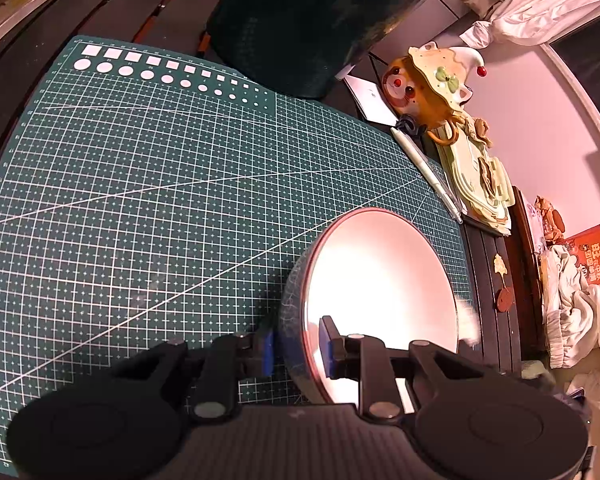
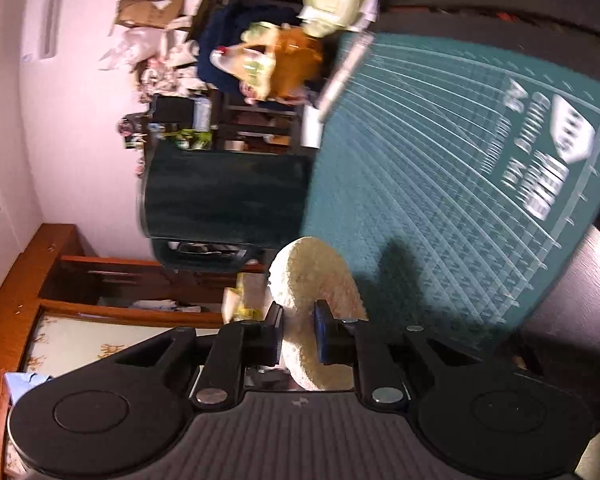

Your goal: Clean bowl

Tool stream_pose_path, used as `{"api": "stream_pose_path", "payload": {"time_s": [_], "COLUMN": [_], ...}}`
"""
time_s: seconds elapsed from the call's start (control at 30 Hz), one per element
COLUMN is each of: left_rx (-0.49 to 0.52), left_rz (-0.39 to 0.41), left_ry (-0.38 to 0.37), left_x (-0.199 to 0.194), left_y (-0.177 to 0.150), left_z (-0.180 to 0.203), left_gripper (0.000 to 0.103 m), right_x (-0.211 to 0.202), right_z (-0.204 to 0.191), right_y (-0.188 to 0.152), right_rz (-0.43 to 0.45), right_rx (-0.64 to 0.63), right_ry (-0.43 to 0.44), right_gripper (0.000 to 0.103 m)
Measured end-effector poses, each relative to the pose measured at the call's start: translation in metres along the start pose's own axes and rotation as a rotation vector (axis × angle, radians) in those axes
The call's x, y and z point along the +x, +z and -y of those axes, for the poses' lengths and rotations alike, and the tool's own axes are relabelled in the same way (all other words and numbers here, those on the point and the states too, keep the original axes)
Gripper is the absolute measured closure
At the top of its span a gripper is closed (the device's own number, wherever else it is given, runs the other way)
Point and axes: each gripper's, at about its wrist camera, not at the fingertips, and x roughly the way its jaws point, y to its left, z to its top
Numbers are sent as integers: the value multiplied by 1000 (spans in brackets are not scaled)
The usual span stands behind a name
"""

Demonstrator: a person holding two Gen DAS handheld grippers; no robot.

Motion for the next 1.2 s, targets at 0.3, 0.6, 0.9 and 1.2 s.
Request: {"api": "stream_pose_path", "payload": {"time_s": [0.3,0.6,0.9,1.2], "left_rx": [-6,-9,-15,-14], "left_rz": [1,3,4,4], "left_ry": [-3,-3,-4,-1], "left_x": [-1,-2,-2,-1], "left_y": [-2,-5,-6,-7], "left_z": [1,1,3,6], "left_gripper": [81,81,81,81], "right_x": [-9,1,-1,-12], "right_z": [-9,-19,-26,-57], "right_y": [2,-8,-10,-10], "right_rz": [58,114,153,158], "right_rx": [-110,-235,-276,-373], "right_ry": [-106,-211,-197,-130], "right_gripper": [88,76,91,91]}}
